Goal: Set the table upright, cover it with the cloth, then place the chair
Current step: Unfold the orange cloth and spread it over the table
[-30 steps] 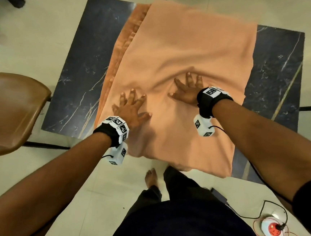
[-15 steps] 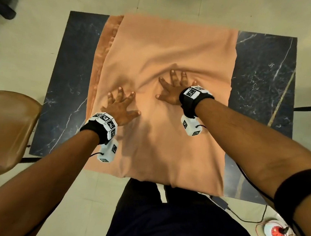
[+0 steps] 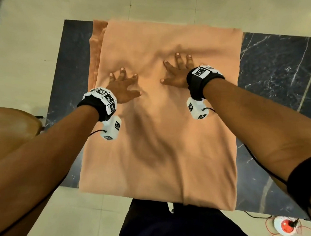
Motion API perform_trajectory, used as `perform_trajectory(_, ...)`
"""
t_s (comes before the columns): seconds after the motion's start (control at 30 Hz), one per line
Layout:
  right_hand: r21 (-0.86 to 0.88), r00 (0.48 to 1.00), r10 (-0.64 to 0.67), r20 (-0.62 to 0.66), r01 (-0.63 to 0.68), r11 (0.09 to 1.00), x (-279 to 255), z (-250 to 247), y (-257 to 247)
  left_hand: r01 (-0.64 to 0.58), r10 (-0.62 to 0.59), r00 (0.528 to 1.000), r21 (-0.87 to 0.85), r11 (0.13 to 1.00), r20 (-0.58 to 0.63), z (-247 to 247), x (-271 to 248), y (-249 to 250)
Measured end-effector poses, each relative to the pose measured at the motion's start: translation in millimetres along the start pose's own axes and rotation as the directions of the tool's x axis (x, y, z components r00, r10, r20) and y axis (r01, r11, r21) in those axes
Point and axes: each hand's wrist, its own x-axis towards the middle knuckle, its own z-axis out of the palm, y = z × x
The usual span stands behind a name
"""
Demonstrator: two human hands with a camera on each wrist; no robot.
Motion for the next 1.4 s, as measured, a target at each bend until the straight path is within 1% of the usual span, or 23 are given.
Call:
perform_trajectory(0.1, 0.005, 1.0, 0.024, -0.02, -0.024, 1.0, 10.1, -11.0, -4.9, -0.02, 0.02, 1.0, -0.013, 1.0, -0.021, -13.3, 13.3, -7.8)
perform_trajectory(0.2, -0.002, 0.999, 0.041, -0.026, -0.041, 0.999, 15.5, -12.9, -7.8, -0.062, 0.055, 0.995, -0.087, 0.994, -0.079, -14.4, 14.4, -18.0)
perform_trajectory(0.23, -0.005, 0.999, 0.037, -0.039, -0.037, 0.999, 13.6, -12.8, -8.4, -0.096, 0.084, 0.989, -0.097, 0.991, -0.124, -10.8, 11.8, -21.6)
perform_trajectory(0.3, 0.001, 0.998, 0.013, -0.069, -0.013, 1.0, 6.8, -10.5, -11.4, -0.157, 0.127, 0.961, -0.108, 0.982, -0.246, 3.5, -5.7, -31.5)
perform_trajectory(0.37, 0.001, 0.994, 0.002, -0.105, -0.002, 1.0, 2.5, -6.1, -10.5, -0.155, 0.111, 0.925, -0.094, 0.983, -0.364, 25.6, -33.9, -42.1)
perform_trajectory(0.4, 0.003, 0.993, 0.004, -0.119, -0.003, 1.0, 1.3, -2.6, -9.3, -0.133, 0.083, 0.91, -0.097, 0.986, -0.406, 39.0, -50.1, -48.0)
perform_trajectory(0.47, 0.0, 0.992, -0.013, -0.128, 0.014, 1.0, -2.0, 8.1, -12.7, -0.042, -0.034, 0.893, -0.159, 0.986, -0.449, 70.0, -85.6, -59.9)
perform_trajectory(0.53, -0.059, 0.988, -0.082, -0.133, 0.075, 0.995, -11.3, 23.3, -21.8, 0.063, -0.154, 0.889, -0.217, 0.974, -0.431, 103.4, -118.7, -71.8)
perform_trajectory(0.6, -0.15, 0.969, -0.201, -0.142, 0.18, 0.972, -28.8, 42.1, -38.0, 0.151, -0.256, 0.874, -0.272, 0.95, -0.413, 133.7, -149.6, -82.4)
perform_trajectory(0.63, -0.19, 0.956, -0.259, -0.137, 0.231, 0.954, -39.2, 52.7, -46.6, 0.179, -0.302, 0.858, -0.308, 0.934, -0.416, 146.0, -162.2, -87.0)
perform_trajectory(0.67, -0.222, 0.941, -0.318, -0.116, 0.287, 0.932, -52.0, 64.3, -58.4, 0.208, -0.355, 0.832, -0.354, 0.912, -0.427, 158.5, -177.3, -90.5)
perform_trajectory(0.77, -0.278, 0.907, -0.418, -0.042, 0.392, 0.877, -81.2, 97.9, -86.4, 0.318, -0.513, 0.743, -0.447, 0.836, -0.43, 183.8, -205.9, -95.9)
perform_trajectory(0.83, -0.308, 0.874, -0.486, 0.005, 0.464, 0.831, -93.5, 117.9, -98.4, 0.373, -0.577, 0.702, -0.475, 0.797, -0.417, 198.1, -221.6, -95.3)
perform_trajectory(0.87, -0.308, 0.862, -0.506, 0.024, 0.488, 0.817, -96.3, 126.2, -102.9, 0.39, -0.595, 0.694, -0.484, 0.784, -0.405, 203.8, -227.1, -95.7)
perform_trajectory(0.93, -0.311, 0.854, -0.519, 0.039, 0.504, 0.806, -99.1, 139.4, -108.1, 0.414, -0.618, 0.682, -0.491, 0.767, -0.391, 213.7, -238.0, -95.9)
perform_trajectory(1.0, -0.305, 0.853, -0.521, 0.025, 0.503, 0.809, -99.5, 146.9, -108.5, 0.424, -0.62, 0.668, -0.474, 0.772, -0.411, 217.5, -243.9, -95.9)
perform_trajectory(1.03, -0.3, 0.853, -0.522, 0.019, 0.503, 0.811, -98.5, 148.9, -107.0, 0.431, -0.612, 0.674, -0.453, 0.781, -0.414, 216.1, -245.0, -96.3)
perform_trajectory(1.07, -0.296, 0.851, -0.524, 0.015, 0.505, 0.811, -97.0, 150.0, -104.7, 0.437, -0.599, 0.695, -0.429, 0.791, -0.398, 213.8, -246.0, -95.9)
perform_trajectory(1.13, -0.301, 0.848, -0.53, 0.01, 0.508, 0.807, -94.0, 152.5, -100.2, 0.442, -0.558, 0.75, -0.358, 0.822, -0.355, 206.7, -249.5, -93.6)
perform_trajectory(1.2, -0.317, 0.848, -0.53, 0.012, 0.506, 0.802, -91.5, 153.0, -98.7, 0.406, -0.484, 0.796, -0.273, 0.872, -0.364, 197.0, -252.8, -89.6)
perform_trajectory(1.27, -0.322, 0.852, -0.523, 0.019, 0.5, 0.804, -91.3, 151.0, -99.8, 0.314, -0.39, 0.853, -0.256, 0.914, -0.346, 189.0, -258.0, -76.8)
perform_trajectory(1.33, -0.298, 0.848, -0.53, 0.011, 0.509, 0.808, -93.6, 148.1, -103.0, 0.179, -0.275, 0.908, -0.299, 0.937, -0.316, 185.7, -263.8, -55.3)
perform_trajectory(1.4, -0.215, 0.827, -0.562, -0.036, 0.542, 0.812, -100.8, 143.3, -105.6, -0.002, -0.128, 0.934, -0.362, 0.932, -0.334, 188.6, -266.6, -29.4)
